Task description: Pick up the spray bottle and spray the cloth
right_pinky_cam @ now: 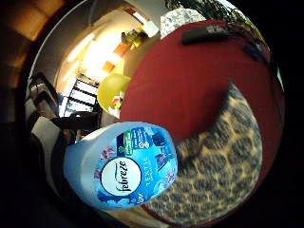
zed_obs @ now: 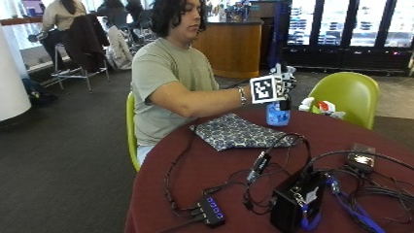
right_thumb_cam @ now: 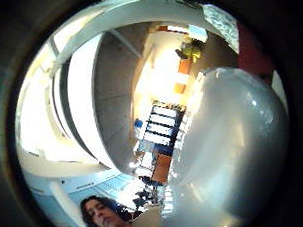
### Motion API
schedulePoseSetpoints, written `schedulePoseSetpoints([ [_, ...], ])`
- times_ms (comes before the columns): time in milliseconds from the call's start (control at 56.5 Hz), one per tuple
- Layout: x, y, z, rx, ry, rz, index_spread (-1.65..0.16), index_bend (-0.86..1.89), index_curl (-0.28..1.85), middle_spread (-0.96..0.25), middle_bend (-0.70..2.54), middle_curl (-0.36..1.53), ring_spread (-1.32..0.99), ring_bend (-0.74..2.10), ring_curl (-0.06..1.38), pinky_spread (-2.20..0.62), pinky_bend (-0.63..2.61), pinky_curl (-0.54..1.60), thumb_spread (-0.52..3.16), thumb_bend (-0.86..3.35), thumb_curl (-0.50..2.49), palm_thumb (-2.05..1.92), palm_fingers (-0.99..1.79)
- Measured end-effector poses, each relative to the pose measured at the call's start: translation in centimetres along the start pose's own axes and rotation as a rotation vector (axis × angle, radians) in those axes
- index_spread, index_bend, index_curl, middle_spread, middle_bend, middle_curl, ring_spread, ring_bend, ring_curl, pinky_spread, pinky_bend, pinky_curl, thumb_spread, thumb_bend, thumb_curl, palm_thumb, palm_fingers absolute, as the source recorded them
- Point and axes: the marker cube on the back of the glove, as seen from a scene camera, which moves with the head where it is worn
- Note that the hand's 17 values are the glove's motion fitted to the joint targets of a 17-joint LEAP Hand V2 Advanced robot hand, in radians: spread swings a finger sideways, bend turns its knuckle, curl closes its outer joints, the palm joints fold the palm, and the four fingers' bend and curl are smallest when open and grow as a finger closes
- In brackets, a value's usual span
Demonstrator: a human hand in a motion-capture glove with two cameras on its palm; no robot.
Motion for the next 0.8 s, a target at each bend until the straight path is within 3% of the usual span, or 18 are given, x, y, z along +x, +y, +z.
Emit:
schedulePoseSetpoints([
  [248, 2.6, -1.1, 1.8, 0.039, -0.025, -0.055, -0.28, 0.37, 0.61, -0.21, 0.66, 0.56, -0.21, 0.76, 0.49, -0.31, 0.49, 0.43, 0.28, -0.03, 0.84, 0.93, 1.40],
  [584, 2.8, -1.2, 1.7, 0.025, -0.028, -0.016, -0.28, 0.38, 0.61, -0.19, 0.67, 0.56, -0.22, 0.77, 0.49, -0.32, 0.50, 0.43, 0.28, -0.03, 0.85, 0.92, 1.40],
  [655, 3.0, -0.9, 1.7, -0.038, -0.025, 0.028, -0.28, 0.39, 0.61, -0.19, 0.68, 0.56, -0.22, 0.77, 0.49, -0.31, 0.48, 0.43, 0.27, -0.03, 0.85, 0.92, 1.40],
  [743, 3.7, 1.9, 0.8, -0.340, 0.050, 0.108, -0.28, 0.37, 0.61, -0.17, 0.67, 0.55, -0.20, 0.74, 0.48, -0.31, 0.47, 0.43, 0.30, -0.05, 0.84, 0.88, 1.35],
  [797, 3.8, 1.6, 0.2, -0.388, 0.065, 0.153, -0.28, 0.25, 0.57, -0.15, 0.60, 0.53, -0.18, 0.68, 0.47, -0.27, 0.53, 0.43, 0.39, -0.05, 0.83, 0.84, 1.18],
])
